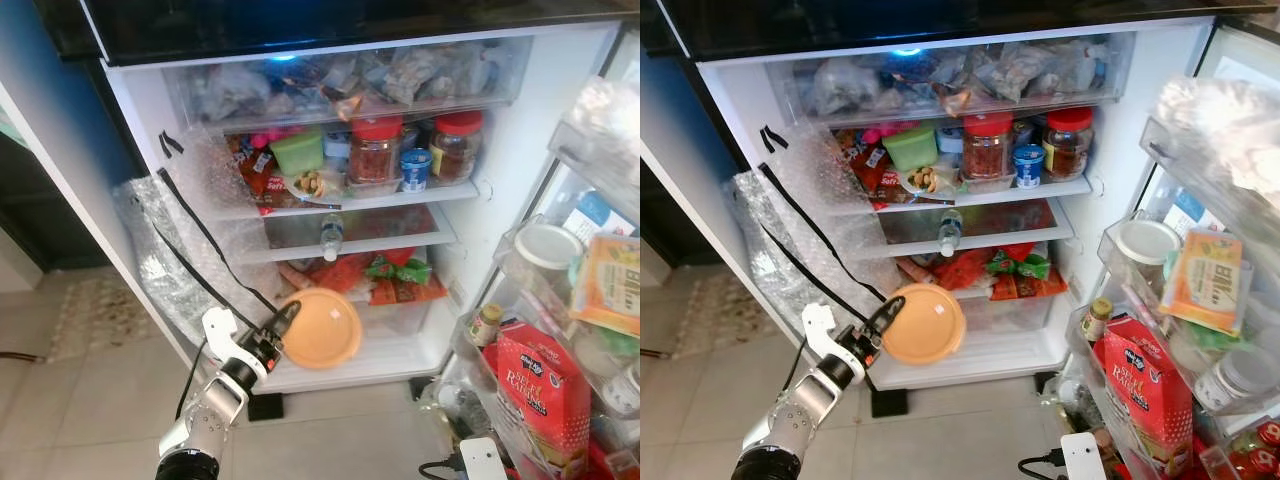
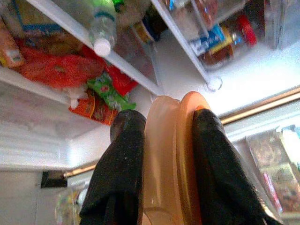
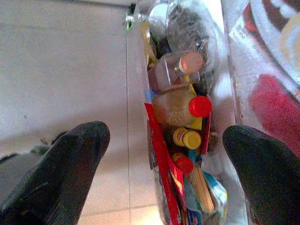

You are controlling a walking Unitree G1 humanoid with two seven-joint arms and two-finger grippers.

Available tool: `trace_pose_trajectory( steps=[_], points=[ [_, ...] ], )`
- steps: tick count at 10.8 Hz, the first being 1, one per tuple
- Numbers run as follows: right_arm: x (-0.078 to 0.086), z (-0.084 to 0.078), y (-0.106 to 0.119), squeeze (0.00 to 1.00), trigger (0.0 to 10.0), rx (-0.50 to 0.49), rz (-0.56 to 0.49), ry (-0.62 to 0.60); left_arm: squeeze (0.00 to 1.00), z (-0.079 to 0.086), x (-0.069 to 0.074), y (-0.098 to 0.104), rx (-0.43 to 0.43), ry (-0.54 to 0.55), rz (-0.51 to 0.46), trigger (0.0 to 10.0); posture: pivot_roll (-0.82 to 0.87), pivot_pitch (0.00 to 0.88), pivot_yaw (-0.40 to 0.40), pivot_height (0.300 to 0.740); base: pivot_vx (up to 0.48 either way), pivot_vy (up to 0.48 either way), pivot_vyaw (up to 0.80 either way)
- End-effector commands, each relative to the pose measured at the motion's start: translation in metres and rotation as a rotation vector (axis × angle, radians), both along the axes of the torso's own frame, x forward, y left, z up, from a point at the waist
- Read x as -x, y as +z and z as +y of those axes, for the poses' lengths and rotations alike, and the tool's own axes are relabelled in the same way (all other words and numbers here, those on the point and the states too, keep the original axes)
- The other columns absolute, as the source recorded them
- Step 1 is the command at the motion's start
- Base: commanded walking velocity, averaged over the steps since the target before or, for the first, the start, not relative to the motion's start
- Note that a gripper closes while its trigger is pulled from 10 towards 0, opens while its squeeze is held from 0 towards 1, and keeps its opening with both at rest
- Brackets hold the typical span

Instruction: Restocking fridge

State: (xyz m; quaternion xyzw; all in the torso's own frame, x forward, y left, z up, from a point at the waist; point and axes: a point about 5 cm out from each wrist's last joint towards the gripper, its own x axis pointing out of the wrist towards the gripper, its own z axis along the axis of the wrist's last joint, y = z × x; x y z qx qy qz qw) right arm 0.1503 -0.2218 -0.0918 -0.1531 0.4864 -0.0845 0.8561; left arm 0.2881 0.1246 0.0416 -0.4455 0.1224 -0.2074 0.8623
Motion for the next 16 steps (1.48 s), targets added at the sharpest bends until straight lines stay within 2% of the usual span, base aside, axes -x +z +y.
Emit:
trace_pose_trajectory(
  steps=[1,3,6,10,16],
  points=[
    [0.002,0.002,-0.001,0.0,10.0,-0.009,-0.013,-0.021,0.0,-0.003,-0.003,0.006,-0.008,-0.031,-0.024,10.0,-0.13,0.0,0.064,0.74,0.0,0.0,0.0],
    [0.0,0.004,-0.001,0.0,10.0,-0.015,0.009,0.02,0.0,0.0,-0.009,0.014,-0.015,-0.004,-0.042,10.0,-0.1,0.0,0.07,0.74,0.0,0.0,0.0],
    [0.0,0.006,-0.001,0.0,10.0,0.014,0.026,0.011,0.0,0.005,-0.007,0.018,-0.017,0.007,-0.051,10.0,-0.1,0.0,0.072,0.74,0.0,0.0,0.0],
    [-0.003,0.007,-0.001,0.0,10.0,0.024,0.022,0.074,0.0,-0.001,-0.002,0.018,-0.009,-0.001,-0.04,10.0,-0.1,0.0,0.068,0.74,0.0,0.0,0.0],
    [0.0,0.01,-0.002,0.0,10.0,0.011,0.034,0.069,0.0,-0.005,-0.001,0.018,-0.011,-0.014,-0.03,10.0,-0.1,0.0,0.08,0.74,0.0,0.0,0.0]
  ],
)
